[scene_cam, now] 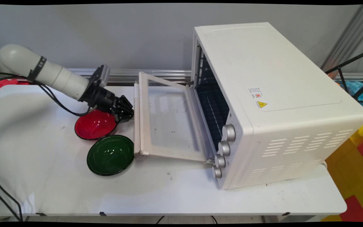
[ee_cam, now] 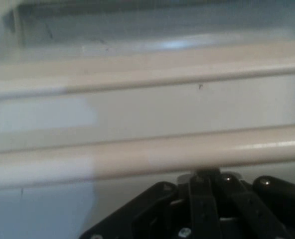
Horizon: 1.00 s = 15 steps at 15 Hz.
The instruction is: Close the oven
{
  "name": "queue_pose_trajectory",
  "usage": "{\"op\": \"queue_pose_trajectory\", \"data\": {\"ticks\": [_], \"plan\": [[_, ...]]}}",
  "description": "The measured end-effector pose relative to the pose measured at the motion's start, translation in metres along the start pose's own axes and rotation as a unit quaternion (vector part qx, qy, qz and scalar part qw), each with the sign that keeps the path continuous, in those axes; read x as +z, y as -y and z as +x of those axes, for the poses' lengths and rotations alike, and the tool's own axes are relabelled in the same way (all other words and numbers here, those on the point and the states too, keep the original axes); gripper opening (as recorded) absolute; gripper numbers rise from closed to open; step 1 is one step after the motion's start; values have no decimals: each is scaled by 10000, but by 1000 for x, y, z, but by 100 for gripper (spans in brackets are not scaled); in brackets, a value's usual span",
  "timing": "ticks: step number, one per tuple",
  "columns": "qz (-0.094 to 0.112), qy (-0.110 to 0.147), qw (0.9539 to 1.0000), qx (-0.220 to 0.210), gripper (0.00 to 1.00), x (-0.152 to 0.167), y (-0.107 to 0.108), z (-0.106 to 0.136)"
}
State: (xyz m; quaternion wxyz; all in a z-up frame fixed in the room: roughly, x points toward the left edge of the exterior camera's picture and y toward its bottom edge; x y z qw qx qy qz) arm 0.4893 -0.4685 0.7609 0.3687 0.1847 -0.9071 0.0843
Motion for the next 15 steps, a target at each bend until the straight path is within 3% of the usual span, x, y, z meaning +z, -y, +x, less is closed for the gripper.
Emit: {"op": "queue_pose_trajectory", "data": {"ticks": [6, 15], "plan": [[-82, -198, 9998, 19, 0, 1, 1, 17], [-137, -460, 9988, 75, 0, -22, 8, 71]]}}
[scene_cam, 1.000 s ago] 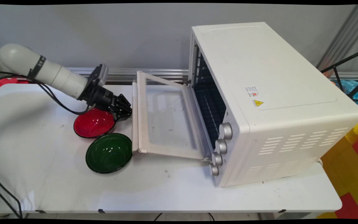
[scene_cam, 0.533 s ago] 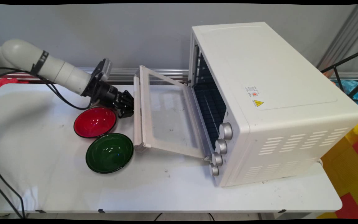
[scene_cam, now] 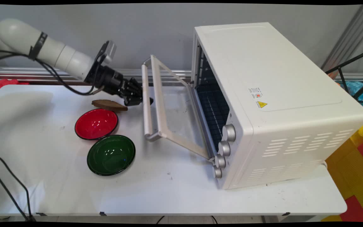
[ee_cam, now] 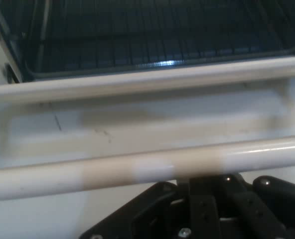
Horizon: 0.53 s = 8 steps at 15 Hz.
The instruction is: Close the oven
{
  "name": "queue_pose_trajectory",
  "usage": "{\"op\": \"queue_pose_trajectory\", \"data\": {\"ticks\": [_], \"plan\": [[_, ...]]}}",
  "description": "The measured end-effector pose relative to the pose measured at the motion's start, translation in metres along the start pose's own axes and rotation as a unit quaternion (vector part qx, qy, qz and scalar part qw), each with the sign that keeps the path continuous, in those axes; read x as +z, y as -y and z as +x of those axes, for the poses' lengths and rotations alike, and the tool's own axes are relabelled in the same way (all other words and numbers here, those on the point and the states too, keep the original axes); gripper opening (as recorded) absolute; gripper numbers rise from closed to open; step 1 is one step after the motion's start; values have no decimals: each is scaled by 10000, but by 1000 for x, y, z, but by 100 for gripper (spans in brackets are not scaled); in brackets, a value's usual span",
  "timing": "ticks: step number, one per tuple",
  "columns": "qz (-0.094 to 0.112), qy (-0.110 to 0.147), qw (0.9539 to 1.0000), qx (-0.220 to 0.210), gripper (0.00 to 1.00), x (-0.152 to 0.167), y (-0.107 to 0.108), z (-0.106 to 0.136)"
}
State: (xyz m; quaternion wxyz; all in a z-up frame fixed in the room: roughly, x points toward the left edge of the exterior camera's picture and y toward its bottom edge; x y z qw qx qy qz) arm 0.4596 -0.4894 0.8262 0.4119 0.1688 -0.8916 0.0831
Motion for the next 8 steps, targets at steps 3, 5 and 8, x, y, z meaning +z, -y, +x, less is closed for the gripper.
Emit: {"op": "queue_pose_trajectory", "data": {"ticks": [3, 5, 8], "plan": [[0, -102, 9999, 19, 0, -3, 5, 23], [-3, -174, 9998, 29, 0, -3, 7, 39], [-9, -241, 9997, 39, 0, -3, 9, 54]]}}
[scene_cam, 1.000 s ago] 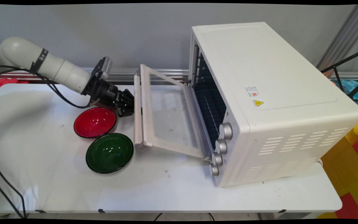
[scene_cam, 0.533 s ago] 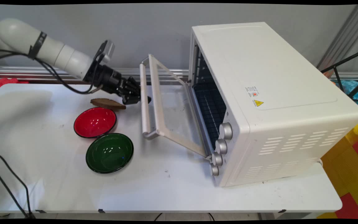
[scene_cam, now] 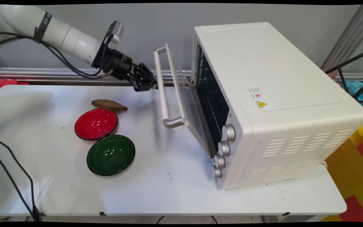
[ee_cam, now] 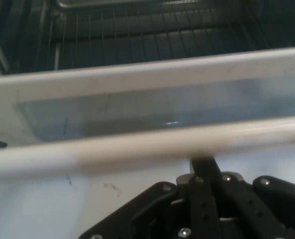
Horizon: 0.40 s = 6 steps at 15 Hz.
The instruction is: Close the oven
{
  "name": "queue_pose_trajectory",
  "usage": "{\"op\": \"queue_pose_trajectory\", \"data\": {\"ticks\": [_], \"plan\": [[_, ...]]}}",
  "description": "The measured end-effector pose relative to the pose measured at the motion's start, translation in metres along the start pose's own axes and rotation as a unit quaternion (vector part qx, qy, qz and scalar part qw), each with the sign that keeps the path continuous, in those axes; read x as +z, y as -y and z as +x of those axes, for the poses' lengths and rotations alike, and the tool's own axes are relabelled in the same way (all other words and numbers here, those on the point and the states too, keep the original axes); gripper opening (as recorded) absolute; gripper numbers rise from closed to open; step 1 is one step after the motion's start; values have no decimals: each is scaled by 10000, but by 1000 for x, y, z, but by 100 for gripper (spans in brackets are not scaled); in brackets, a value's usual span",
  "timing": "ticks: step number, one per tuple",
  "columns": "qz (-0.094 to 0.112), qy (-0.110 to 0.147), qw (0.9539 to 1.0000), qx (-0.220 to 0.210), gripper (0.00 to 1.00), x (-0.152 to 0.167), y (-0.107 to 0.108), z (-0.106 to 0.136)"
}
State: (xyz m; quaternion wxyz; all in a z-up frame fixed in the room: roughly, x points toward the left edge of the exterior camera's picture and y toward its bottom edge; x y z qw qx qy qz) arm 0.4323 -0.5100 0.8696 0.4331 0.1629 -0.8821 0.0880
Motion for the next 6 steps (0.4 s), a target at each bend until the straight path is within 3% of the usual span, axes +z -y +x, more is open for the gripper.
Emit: {"op": "queue_pose_trajectory", "data": {"ticks": [6], "plan": [[-5, -65, 10000, -6, 0, 1, 3, 20]]}}
